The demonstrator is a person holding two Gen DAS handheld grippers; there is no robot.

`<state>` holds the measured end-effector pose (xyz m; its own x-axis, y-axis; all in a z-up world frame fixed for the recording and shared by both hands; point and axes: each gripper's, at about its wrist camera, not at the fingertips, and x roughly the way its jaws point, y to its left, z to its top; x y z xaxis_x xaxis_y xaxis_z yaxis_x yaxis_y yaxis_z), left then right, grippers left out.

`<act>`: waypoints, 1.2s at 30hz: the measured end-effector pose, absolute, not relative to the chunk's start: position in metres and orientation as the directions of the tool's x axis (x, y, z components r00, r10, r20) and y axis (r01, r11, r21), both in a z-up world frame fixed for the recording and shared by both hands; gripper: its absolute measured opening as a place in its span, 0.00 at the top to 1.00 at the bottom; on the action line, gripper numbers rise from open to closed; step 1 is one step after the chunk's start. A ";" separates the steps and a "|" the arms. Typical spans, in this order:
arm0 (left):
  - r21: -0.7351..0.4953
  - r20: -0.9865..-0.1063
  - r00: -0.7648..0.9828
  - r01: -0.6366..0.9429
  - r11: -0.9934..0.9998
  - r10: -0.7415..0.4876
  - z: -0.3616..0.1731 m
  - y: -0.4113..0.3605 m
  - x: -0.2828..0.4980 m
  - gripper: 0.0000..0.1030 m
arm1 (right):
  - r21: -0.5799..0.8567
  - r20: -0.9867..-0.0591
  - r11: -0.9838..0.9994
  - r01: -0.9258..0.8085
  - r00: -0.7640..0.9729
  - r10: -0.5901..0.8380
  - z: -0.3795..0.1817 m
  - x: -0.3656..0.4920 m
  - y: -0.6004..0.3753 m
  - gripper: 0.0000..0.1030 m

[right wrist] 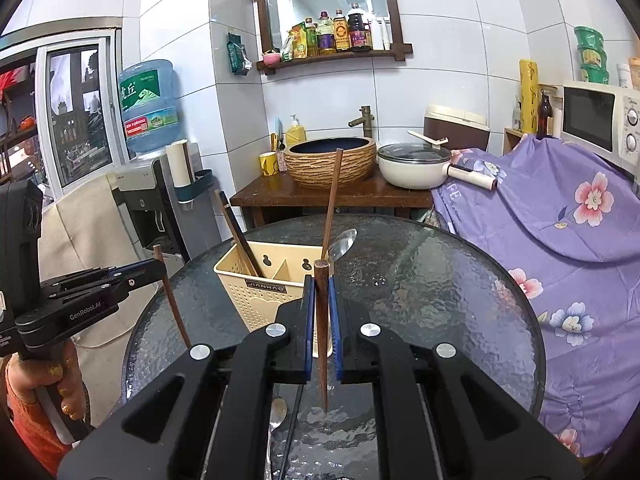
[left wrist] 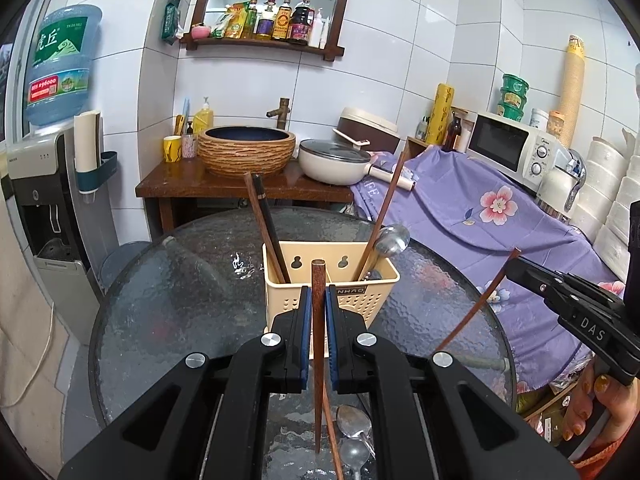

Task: Organize utensils
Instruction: 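Lift both wooden chopsticks and lower them into the cream basket with both tools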

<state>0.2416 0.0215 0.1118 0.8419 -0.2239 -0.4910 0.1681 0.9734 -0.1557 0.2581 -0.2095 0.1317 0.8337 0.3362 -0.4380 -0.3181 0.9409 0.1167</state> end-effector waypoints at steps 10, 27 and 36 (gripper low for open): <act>-0.162 -0.478 0.847 0.176 0.971 -0.233 0.126 0.019 0.249 0.93 | 0.111 -0.439 0.940 -0.323 0.833 0.338 0.142 0.264 -0.208 0.92; -0.197 -0.430 0.856 0.223 0.955 -0.288 0.205 0.024 0.269 0.93 | 0.176 -0.401 0.892 -0.417 0.797 0.451 0.232 0.278 -0.201 0.92; -0.217 -0.378 0.893 0.173 0.961 -0.246 0.262 0.032 0.300 0.95 | 0.179 -0.340 0.896 -0.406 0.829 0.444 0.295 0.309 -0.182 0.92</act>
<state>0.3005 0.0317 0.2619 0.8926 -0.2460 -0.3778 0.1729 0.9607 -0.2172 0.3092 -0.1818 0.2951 0.8291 0.4436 -0.3404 -0.4060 0.8962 0.1790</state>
